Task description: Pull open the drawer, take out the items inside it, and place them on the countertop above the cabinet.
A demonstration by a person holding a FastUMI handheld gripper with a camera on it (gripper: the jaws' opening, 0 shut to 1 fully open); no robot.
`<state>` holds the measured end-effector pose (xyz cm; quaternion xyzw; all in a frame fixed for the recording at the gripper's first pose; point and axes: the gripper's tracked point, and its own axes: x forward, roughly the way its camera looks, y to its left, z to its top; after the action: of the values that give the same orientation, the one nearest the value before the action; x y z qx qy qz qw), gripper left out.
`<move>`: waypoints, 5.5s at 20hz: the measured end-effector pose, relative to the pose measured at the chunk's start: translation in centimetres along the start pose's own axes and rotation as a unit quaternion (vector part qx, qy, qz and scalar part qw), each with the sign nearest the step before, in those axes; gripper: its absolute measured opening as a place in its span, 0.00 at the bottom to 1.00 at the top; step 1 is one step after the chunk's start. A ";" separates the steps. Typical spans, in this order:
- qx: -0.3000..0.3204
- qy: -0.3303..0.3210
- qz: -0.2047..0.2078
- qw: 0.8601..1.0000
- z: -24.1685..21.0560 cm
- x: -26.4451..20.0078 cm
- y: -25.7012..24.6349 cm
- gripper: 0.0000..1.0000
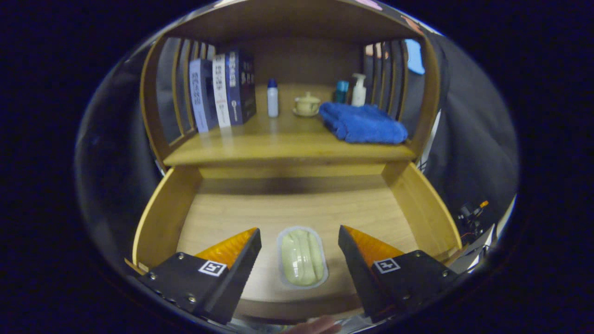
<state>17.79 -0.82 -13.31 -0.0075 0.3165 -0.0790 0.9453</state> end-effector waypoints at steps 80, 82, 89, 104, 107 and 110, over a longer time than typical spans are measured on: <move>0.045 -0.211 0.038 0.976 26.2 -0.4 6.5 0.99; 0.056 -0.236 0.044 0.969 26.4 -4.1 6.5 0.99; 0.031 -0.300 0.066 0.951 23.4 -15.3 7.2 0.99; 0.003 -0.352 0.053 0.934 7.7 -20.7 4.8 0.99; 0.009 -0.346 0.054 0.937 3.4 -19.5 4.3 0.99; 0.014 -0.316 0.047 0.947 -0.8 -16.4 2.8 1.00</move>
<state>4.83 4.54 -4.31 -0.0043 -0.0001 -0.0326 0.9995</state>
